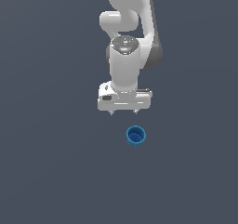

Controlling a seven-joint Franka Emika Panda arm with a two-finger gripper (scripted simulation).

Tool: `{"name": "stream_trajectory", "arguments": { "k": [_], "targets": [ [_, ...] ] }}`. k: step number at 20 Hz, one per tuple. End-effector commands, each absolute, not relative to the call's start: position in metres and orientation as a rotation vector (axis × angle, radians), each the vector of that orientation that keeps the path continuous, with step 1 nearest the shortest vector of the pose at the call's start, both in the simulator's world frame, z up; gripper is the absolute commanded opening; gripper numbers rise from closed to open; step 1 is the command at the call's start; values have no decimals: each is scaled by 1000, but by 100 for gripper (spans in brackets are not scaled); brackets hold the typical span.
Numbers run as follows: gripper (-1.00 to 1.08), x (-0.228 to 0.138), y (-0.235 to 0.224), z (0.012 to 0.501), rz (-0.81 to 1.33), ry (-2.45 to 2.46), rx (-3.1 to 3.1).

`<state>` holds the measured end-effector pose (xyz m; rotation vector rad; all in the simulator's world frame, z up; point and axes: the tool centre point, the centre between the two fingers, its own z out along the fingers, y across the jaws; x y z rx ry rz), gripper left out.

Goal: Pick up the object and move it to a goal position.

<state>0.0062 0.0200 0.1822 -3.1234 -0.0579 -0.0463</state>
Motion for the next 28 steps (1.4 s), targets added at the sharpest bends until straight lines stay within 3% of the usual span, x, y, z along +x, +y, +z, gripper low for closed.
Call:
{"name": "stream_trajectory", "arguments": {
  "k": [1, 14, 28],
  "targets": [
    [28, 6, 20, 182, -46, -58, -3123],
    [28, 3, 27, 170, -3, -82, -3127],
    [28, 38, 40, 152, 118, -480, -3133]
  ]
}}
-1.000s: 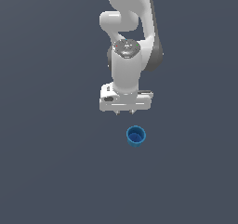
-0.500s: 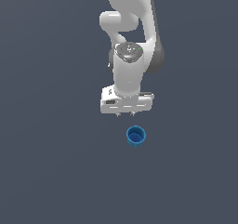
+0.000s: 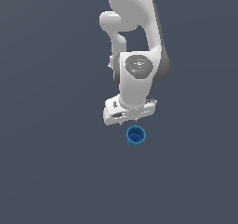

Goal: Pick up the object and move it to a goal position.

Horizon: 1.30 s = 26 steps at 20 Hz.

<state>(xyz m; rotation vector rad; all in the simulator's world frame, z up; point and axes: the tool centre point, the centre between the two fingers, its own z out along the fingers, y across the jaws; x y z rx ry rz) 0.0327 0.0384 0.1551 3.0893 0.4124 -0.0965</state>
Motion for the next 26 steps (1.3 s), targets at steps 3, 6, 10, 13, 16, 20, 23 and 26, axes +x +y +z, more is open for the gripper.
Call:
{"name": "stream_trajectory", "arguments": {
  "k": [3, 6, 10, 13, 16, 20, 23, 26],
  "targets": [
    [28, 48, 44, 145, -159, 596, 3036],
    [28, 58, 48, 137, -202, 716, 2993],
    [28, 69, 51, 127, -261, 868, 2931],
    [28, 76, 53, 119, -301, 965, 2886],
    [28, 81, 55, 113, -336, 1043, 2847],
    [28, 86, 56, 107, -371, 1118, 2807],
    [28, 88, 56, 104, -389, 1155, 2786],
    [28, 89, 56, 102, -400, 1177, 2773]
  ]
}}
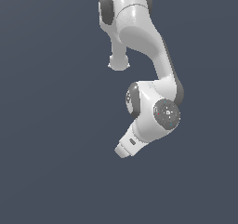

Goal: Pick up the object and move it to a goal position.

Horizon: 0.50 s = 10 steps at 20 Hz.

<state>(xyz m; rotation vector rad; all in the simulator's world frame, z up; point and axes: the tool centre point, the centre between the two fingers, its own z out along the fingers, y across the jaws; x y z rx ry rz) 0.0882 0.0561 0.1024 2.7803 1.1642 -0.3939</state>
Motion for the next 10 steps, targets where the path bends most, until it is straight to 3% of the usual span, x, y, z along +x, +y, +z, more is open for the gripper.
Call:
{"name": "stream_trajectory", "arguments": {
  "k": [1, 10],
  "targets": [
    [28, 89, 56, 101, -402, 1181, 2770],
    [28, 86, 54, 89, -402, 1181, 2770]
  ]
}}
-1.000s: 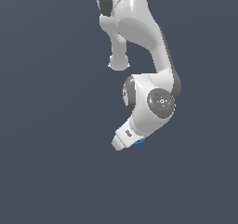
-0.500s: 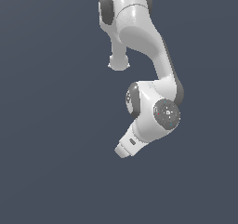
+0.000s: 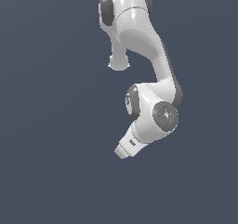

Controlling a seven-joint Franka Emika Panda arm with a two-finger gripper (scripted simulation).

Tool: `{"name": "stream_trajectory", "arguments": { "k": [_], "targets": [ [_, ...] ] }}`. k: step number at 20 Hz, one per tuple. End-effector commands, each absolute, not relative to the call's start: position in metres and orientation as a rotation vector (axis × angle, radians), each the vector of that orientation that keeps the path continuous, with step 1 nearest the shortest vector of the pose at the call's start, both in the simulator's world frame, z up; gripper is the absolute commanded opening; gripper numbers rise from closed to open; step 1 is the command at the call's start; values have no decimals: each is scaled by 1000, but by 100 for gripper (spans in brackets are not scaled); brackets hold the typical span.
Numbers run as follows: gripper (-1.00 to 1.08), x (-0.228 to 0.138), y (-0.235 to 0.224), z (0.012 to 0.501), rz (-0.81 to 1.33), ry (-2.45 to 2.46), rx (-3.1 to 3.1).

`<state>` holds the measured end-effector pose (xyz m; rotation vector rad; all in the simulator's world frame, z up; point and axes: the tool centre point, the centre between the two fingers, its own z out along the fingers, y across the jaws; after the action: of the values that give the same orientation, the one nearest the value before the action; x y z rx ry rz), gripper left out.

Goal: Pick up the object and move it to a goal position.

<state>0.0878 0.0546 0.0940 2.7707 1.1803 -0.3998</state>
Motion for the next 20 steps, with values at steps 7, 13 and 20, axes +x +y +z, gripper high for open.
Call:
{"name": "stream_trajectory", "arguments": {
  "k": [7, 13, 20],
  "targets": [
    [28, 83, 50, 73, -403, 1184, 2769],
    [-100, 83, 50, 73, -403, 1184, 2769],
    [-100, 82, 50, 73, -403, 1184, 2769]
  ]
}}
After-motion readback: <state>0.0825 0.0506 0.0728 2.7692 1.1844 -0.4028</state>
